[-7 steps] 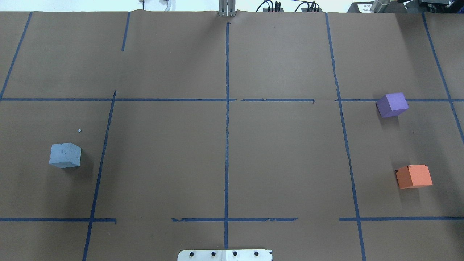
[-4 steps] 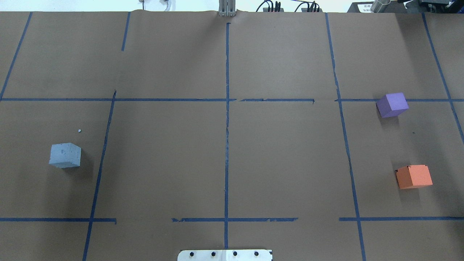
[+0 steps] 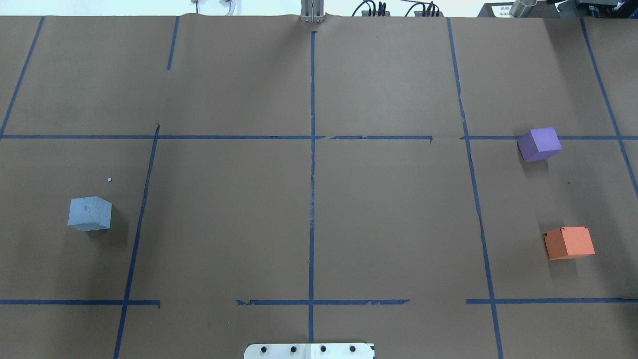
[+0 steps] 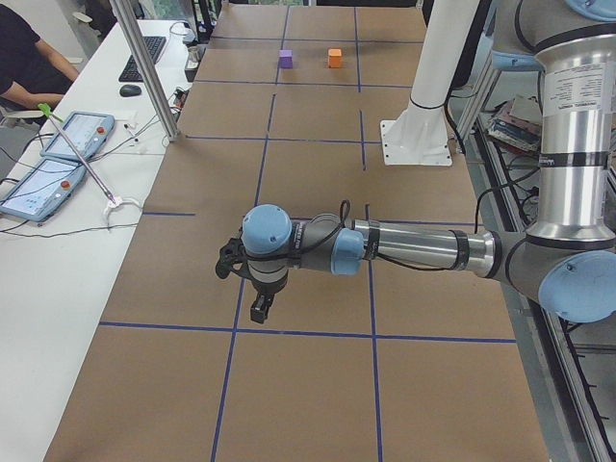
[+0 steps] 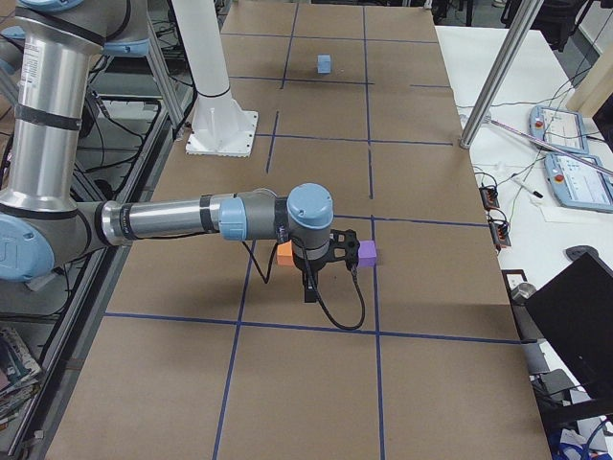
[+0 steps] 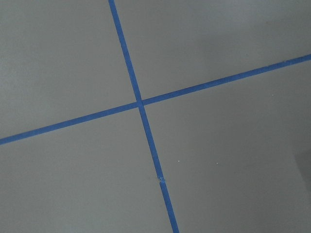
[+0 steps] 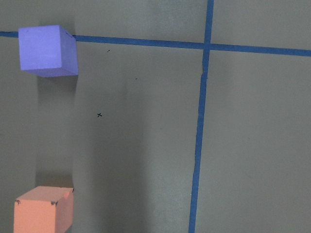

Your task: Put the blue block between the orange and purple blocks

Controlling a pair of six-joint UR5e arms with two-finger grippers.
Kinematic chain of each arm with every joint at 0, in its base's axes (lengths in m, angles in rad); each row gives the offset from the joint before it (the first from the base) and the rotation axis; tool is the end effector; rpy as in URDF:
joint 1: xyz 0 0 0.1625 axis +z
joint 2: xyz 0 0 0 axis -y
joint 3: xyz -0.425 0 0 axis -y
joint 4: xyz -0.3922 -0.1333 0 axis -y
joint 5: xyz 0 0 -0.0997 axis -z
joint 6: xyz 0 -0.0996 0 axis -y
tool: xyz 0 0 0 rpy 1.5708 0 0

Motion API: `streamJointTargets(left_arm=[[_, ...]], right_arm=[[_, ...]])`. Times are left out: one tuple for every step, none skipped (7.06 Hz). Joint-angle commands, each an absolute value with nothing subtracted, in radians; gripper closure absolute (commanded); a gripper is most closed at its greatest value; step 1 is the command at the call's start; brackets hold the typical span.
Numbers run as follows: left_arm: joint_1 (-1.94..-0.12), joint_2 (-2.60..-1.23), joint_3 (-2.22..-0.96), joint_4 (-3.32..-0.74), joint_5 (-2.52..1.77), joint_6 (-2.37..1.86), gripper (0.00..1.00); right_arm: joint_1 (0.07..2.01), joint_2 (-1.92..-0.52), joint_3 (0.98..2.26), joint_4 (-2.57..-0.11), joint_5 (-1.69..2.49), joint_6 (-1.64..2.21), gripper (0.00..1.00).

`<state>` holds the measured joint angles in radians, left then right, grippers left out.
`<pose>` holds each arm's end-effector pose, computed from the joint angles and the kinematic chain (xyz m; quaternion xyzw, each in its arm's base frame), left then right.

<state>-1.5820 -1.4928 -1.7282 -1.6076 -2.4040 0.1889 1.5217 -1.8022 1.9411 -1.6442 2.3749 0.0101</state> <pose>-0.0648 -0.4639 0.6101 0.0932 0.3966 0.1044 0.9072 0.0421 -0.3975 0.5843 0.0185 -0.3918 -0.0307 0.9193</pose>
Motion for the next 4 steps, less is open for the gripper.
streamJointTargets(left_arm=[[-1.583,-1.485,-1.741,-1.612,-2.405,0.193,0.00],[-1.582,-1.485,-1.741,-1.612,-2.405,0.190,0.00],[-1.583,-1.483,-1.744,-1.612,-2.407,0.190,0.00],[-1.580,-1.483,-1.729,-1.614,-2.407,0.195,0.00]], right_arm=[[1.522,-1.801,1.942,-1.644,2.388,0.017,0.00],[1.520,-1.802,1.921,-1.644,2.393,0.024,0.00],[1.520,-1.802,1.930,-1.643,2.395,0.025,0.00],[1.520,-1.804,1.930,-1.644,2.398,0.025,0.00]])
